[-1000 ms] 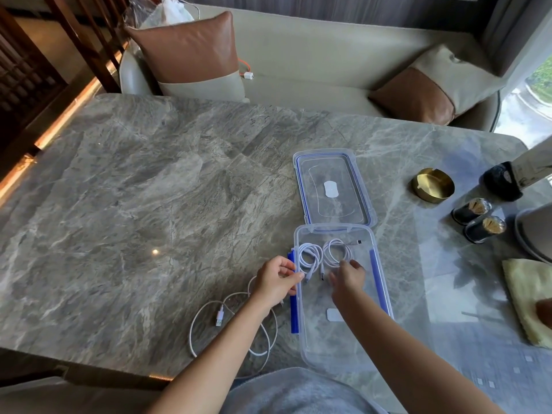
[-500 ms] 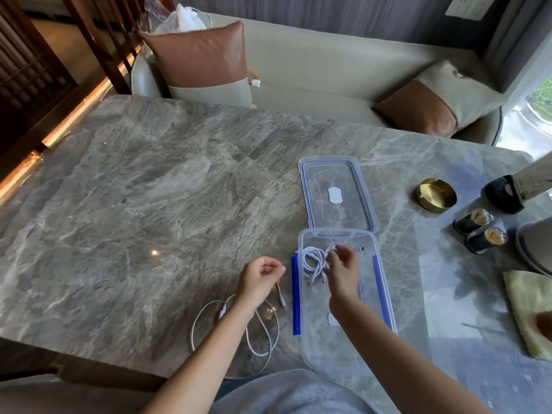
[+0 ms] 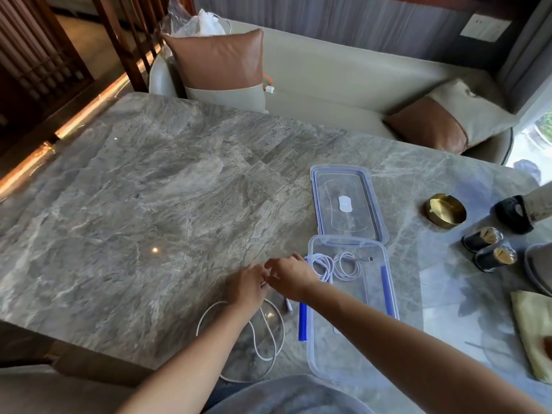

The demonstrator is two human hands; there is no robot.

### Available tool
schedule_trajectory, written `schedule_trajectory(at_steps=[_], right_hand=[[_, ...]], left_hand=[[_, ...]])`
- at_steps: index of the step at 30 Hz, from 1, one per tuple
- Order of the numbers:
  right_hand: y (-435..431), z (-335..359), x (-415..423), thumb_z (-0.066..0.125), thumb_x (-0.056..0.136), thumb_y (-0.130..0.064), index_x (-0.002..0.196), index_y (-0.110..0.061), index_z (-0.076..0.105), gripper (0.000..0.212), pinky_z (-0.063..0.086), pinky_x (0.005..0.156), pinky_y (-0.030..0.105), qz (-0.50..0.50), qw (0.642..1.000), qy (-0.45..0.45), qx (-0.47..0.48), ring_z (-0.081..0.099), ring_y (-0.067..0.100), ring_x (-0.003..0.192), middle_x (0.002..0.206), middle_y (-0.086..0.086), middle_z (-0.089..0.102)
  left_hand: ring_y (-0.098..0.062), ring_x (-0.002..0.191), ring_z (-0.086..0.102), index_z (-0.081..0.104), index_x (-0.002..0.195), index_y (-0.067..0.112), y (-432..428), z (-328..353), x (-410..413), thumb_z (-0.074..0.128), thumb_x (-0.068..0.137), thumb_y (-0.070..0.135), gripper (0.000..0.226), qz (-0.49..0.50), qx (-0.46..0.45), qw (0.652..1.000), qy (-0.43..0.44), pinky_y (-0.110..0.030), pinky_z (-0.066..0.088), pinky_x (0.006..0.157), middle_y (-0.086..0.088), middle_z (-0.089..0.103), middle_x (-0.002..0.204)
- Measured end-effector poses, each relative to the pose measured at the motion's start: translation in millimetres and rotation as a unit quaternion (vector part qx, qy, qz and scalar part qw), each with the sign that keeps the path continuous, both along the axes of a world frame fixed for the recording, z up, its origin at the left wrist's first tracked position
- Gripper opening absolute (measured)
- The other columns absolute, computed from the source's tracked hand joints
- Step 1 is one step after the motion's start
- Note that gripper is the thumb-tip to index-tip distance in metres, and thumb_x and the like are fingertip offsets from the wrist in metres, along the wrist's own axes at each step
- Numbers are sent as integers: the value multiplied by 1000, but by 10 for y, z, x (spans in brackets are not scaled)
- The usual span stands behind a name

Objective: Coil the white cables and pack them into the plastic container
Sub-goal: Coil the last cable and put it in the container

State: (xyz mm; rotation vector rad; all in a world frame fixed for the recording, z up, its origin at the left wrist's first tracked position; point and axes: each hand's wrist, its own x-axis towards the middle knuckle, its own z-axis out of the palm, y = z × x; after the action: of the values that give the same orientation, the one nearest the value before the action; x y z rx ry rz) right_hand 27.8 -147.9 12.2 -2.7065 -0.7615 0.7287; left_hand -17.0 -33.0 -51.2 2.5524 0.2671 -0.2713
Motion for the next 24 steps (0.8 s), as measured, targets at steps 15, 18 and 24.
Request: schedule_trajectory(at_steps=[15, 18, 24], right_hand=[[20, 45, 80, 63, 86, -25, 96, -14, 71, 17, 49, 76, 32, -54, 993, 71, 82, 65, 30, 90, 94, 11, 71], [-16, 151, 130, 66, 85, -15, 83, -4, 70, 12, 54, 63, 27, -112, 959, 185, 183, 64, 17, 59, 70, 8, 68], [-346, 366, 282, 51, 92, -4, 86, -9, 63, 15, 53, 55, 15, -291, 743, 421, 432, 58, 3, 54, 64, -4, 64]], left_hand=[[-14, 69, 62, 67, 79, 24, 216, 228, -125, 66, 77, 4, 20, 141, -266, 949, -90, -21, 48, 67, 3, 68, 75], [-13, 72, 64, 68, 85, 24, 291, 470, -108, 65, 81, 11, 13, 145, -324, 931, -82, -22, 51, 69, -2, 70, 79], [-2, 53, 54, 70, 86, 25, 297, 735, -186, 55, 90, 11, 21, 122, -440, 889, -32, -14, 43, 50, 7, 68, 63]])
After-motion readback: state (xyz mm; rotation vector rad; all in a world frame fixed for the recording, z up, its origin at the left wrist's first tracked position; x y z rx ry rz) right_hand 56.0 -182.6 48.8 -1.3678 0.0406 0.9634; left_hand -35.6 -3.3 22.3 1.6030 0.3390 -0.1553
